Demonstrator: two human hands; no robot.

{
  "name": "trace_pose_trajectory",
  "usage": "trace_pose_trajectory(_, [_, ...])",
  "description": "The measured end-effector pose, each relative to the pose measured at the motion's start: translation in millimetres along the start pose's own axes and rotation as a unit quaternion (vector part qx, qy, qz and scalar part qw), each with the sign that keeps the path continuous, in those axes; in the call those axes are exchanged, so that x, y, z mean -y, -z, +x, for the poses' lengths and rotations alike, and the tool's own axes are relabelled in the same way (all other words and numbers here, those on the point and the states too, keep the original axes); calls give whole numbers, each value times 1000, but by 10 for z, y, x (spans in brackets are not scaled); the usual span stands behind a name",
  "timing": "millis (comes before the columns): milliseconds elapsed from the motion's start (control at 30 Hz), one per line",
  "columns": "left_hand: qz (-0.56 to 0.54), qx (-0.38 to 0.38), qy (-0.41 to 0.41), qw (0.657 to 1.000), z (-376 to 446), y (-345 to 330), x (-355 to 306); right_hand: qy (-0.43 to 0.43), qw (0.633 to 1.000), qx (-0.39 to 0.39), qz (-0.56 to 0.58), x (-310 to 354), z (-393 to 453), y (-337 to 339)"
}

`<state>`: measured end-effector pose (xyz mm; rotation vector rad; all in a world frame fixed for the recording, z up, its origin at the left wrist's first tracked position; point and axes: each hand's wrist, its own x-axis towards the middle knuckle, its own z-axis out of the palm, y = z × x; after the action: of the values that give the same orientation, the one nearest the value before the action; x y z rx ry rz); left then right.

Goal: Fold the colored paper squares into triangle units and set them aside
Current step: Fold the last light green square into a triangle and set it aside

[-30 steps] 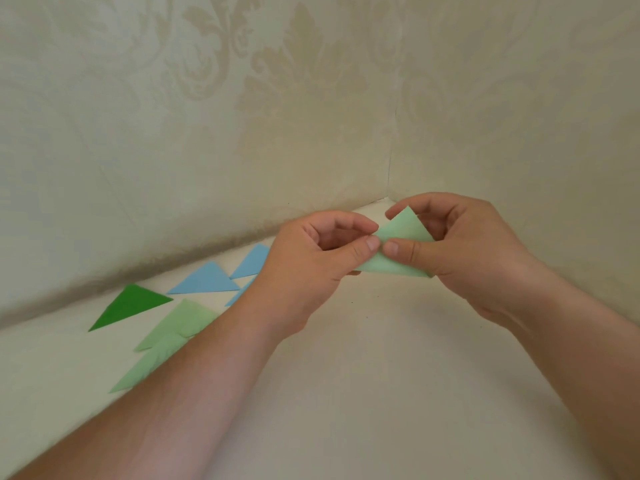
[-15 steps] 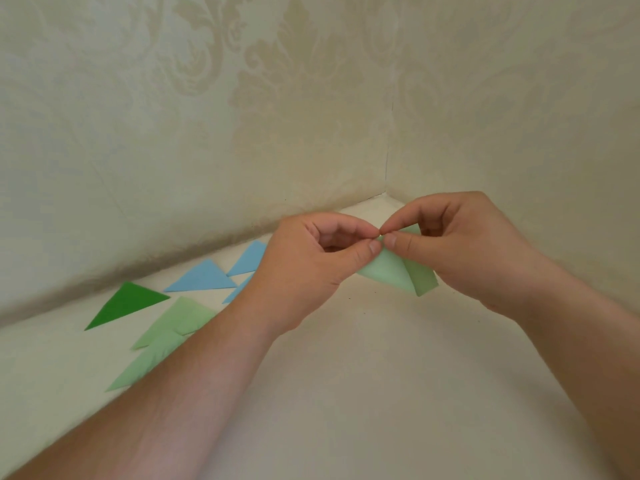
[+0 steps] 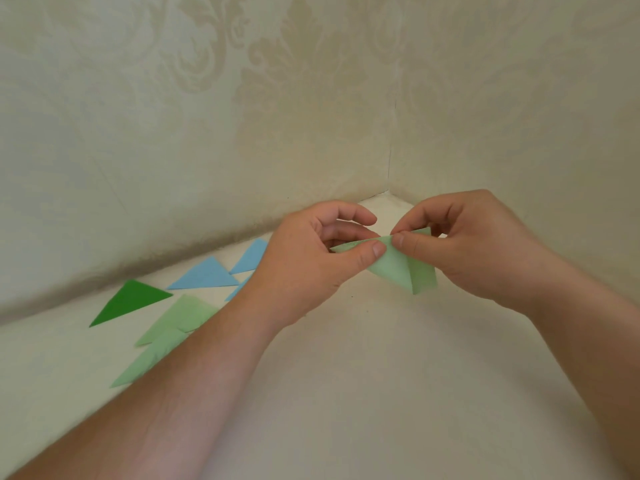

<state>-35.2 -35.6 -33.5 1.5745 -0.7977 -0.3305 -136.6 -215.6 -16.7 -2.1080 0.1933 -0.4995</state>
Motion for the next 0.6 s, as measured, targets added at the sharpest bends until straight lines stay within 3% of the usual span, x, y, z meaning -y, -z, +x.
trace_pose_trajectory(600, [-119,-18,44,992,89,96,-20,7,999,-40,28,-71,47,50])
